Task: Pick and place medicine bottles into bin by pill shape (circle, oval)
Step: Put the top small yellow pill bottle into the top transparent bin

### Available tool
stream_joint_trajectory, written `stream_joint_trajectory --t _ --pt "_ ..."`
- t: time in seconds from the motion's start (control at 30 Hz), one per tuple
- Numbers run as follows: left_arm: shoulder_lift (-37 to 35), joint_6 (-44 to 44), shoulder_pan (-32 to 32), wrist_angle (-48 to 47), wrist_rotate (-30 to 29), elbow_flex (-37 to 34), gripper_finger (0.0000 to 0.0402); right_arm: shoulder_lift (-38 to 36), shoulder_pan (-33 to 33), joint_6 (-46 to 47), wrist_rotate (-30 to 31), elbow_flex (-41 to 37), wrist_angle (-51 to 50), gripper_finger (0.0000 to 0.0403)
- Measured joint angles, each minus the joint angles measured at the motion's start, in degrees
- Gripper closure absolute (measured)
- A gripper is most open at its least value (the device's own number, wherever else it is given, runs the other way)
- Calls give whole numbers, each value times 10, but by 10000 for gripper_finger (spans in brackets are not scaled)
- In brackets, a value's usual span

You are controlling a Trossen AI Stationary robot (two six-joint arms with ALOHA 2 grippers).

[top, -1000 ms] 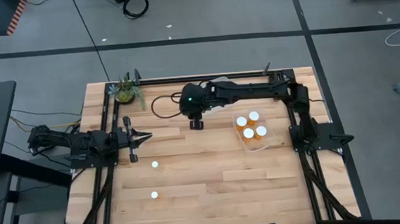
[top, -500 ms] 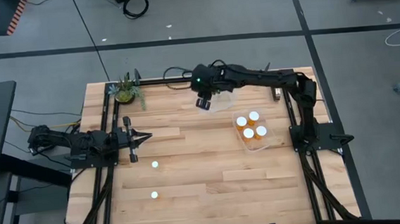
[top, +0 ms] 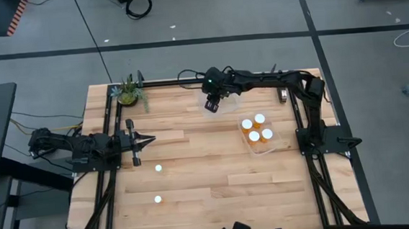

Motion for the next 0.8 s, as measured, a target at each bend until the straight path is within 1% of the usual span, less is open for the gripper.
stream_joint_trajectory --t 0.1,0.3,0.47,0.7,0.8 --pt "0 0 0 0 0 0 374 0 -1 -3 -3 -31 32 262" --pt "0 0 0 0 0 0 366 0 0 13 -3 -61 76 262" --pt "0 0 0 0 0 0 363 0 0 15 -3 -71 106 262" --pt "0 0 0 0 0 0 374 0 0 16 -3 -71 109 262" --pt "0 0 0 0 0 0 372 0 -1 12 -3 -71 108 262"
